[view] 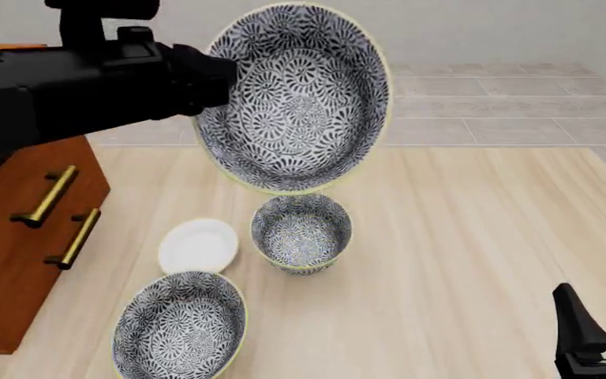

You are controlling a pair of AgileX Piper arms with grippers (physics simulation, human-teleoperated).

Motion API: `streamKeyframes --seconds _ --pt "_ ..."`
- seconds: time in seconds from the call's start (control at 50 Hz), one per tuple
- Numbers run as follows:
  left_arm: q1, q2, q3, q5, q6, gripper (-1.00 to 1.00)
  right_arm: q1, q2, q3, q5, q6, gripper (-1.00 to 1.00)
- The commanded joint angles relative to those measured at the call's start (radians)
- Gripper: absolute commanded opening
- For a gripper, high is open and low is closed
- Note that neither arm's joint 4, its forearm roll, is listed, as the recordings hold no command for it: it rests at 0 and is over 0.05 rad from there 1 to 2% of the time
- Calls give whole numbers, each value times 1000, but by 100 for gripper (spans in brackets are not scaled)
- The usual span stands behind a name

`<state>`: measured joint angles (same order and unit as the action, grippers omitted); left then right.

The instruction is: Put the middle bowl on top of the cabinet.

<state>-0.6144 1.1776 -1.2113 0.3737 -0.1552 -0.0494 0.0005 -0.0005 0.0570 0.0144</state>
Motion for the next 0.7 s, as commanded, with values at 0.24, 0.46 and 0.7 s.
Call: streamKeyframes --seconds 0.24,0.46,0.7 --pt "105 -10 -62 24 -49 -100 0 0 0 -2 -1 100" --pt "172 -15 -118 56 -79 -100 -1 0 0 -6 -1 100" --pt "240 -26 -164 87 -115 -100 0 0 0 -14 -2 100"
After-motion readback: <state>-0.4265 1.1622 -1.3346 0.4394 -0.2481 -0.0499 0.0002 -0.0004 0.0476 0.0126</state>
